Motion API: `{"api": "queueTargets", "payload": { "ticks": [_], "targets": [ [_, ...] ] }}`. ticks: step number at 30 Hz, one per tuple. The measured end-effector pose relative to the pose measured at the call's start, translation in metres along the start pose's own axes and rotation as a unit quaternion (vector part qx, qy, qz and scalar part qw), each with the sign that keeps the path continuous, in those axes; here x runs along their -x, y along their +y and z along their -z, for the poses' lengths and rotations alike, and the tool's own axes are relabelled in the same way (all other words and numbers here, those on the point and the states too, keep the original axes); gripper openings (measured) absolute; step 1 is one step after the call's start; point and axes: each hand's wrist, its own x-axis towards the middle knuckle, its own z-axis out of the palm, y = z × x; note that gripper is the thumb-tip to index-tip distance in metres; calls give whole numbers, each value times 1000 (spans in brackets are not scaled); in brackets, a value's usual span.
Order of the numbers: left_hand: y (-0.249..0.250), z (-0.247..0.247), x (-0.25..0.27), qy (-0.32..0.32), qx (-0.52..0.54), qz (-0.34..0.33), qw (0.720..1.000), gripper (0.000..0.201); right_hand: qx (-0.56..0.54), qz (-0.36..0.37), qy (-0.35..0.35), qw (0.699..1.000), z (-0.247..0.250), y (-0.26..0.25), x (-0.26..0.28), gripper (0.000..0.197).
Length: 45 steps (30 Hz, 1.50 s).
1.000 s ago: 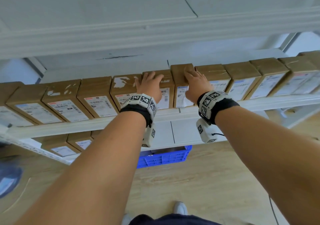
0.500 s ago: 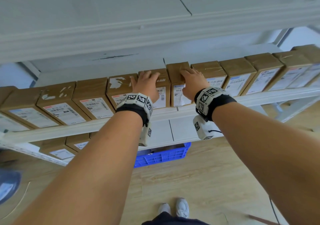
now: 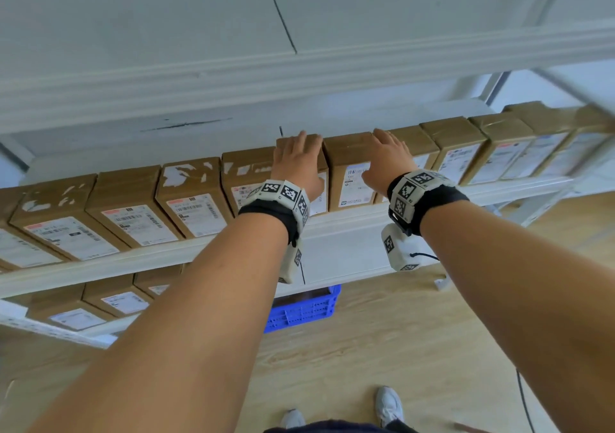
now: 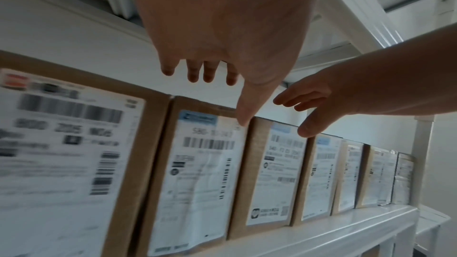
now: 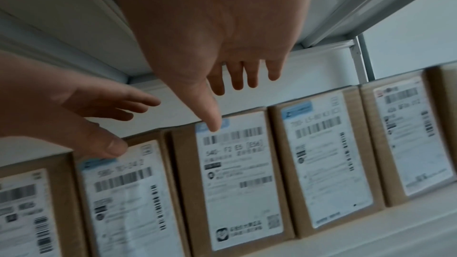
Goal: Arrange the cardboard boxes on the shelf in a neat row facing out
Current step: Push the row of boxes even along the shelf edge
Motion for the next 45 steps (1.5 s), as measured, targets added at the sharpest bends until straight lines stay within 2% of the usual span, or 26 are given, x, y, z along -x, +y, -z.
{"api": "queueTargets", "payload": {
  "ticks": [7,11,16,24,32,38,45],
  "targets": [
    [60,-14,-30,-42,-1,29,999,83,21,16,-35,999,20,66,-23,75],
    [91,-26,-42,-51,-29,78,995,86,29,39,-66,997,18,101,-34,77],
    [105,-34,-51,-35,-41,122,991,76,24,82,-57,995,15,116,-38,72],
    [108,-34,-56,6,-29,137,990,69,26,102,-61,993,21,119,-43,63],
    [110,-36,-57,2,-37,138,990,71,14,103,-42,994,18,120,-40,65],
    [124,-31,-67,3,-92,90,992,88,7,69,-25,997,27,129,-36,80],
    [165,-31,-90,-70,-107,33,991,96,22,38,-26,999,53,182,-46,85]
  ]
}}
